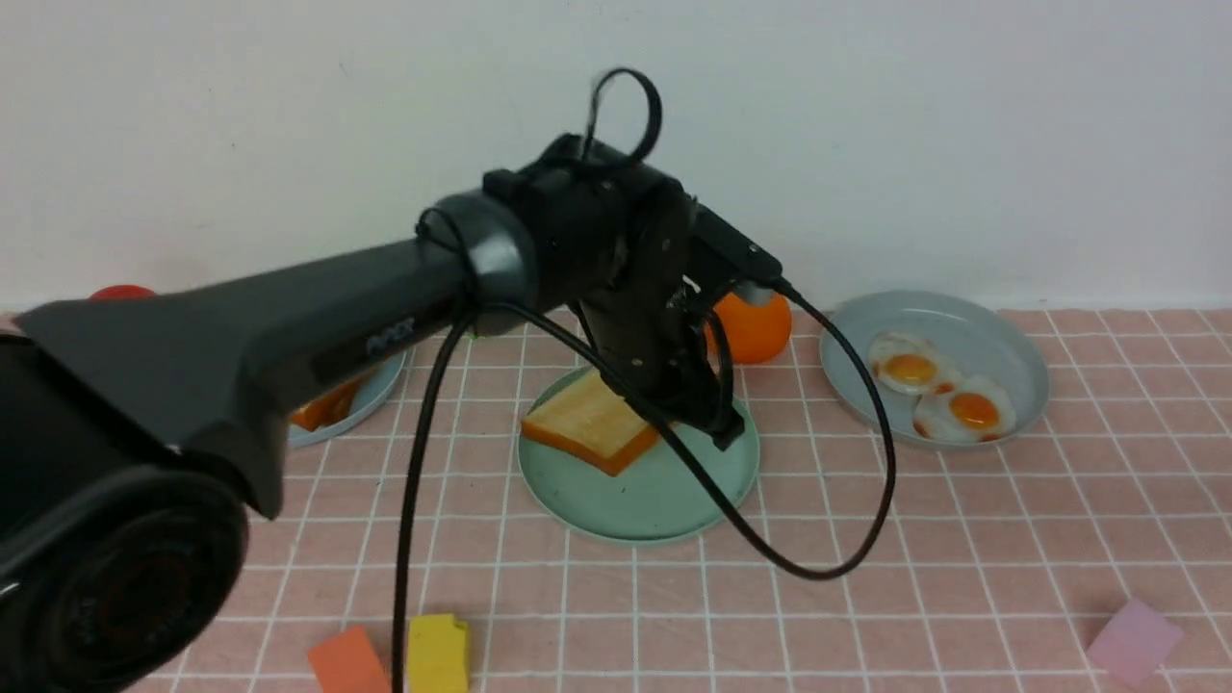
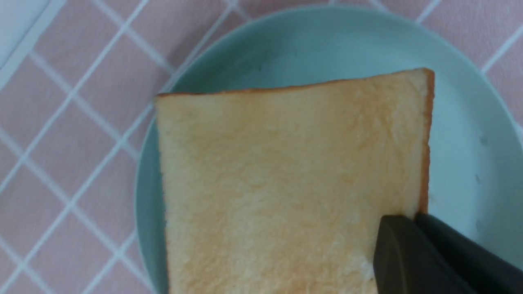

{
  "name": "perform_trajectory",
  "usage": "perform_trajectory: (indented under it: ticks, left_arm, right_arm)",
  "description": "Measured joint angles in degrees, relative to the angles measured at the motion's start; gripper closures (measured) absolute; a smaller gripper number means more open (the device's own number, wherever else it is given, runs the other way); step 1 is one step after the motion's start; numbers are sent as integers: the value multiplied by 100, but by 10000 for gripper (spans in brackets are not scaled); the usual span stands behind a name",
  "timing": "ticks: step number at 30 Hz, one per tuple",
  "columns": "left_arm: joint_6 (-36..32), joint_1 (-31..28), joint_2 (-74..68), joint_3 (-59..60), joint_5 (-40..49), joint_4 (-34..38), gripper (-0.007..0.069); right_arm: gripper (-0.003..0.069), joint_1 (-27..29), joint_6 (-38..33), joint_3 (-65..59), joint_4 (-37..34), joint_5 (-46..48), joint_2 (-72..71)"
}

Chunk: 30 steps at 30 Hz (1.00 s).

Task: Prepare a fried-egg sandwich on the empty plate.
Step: Use the left arm to put a slice of bread into the empty plate in the middle, then use the right arm to grab a fried egg

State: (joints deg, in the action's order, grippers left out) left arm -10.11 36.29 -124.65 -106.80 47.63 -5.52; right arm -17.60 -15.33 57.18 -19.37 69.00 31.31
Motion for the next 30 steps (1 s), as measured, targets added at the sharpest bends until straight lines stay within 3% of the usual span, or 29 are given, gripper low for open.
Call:
perform_trajectory:
  ticks: [10, 13, 21, 23, 25, 27, 30]
  left_arm:
    - [4, 0, -224, 0, -322, 113, 615]
    - [4, 0, -224, 0, -309, 217, 547]
    - [13, 0, 78, 6, 63, 615, 186]
    - [122, 0, 313, -20, 273, 627, 148]
    - [407, 0, 722, -115, 606, 632, 151]
    - [678, 0, 1176, -182, 841, 658, 216]
    - [972, 0, 2151, -230, 1209, 869, 423]
  right_arm:
    - [512, 0, 2, 0, -57, 112, 0]
    - [510, 0, 9, 0, -57, 112, 0]
    - [480, 0, 360, 4, 104, 112, 133]
    - [472, 0, 408, 4, 178, 85, 250]
    - [464, 0, 438, 4, 249, -26, 492]
    - [462, 0, 450, 4, 293, -185, 781]
    - [458, 0, 454, 4, 393, -596, 1354]
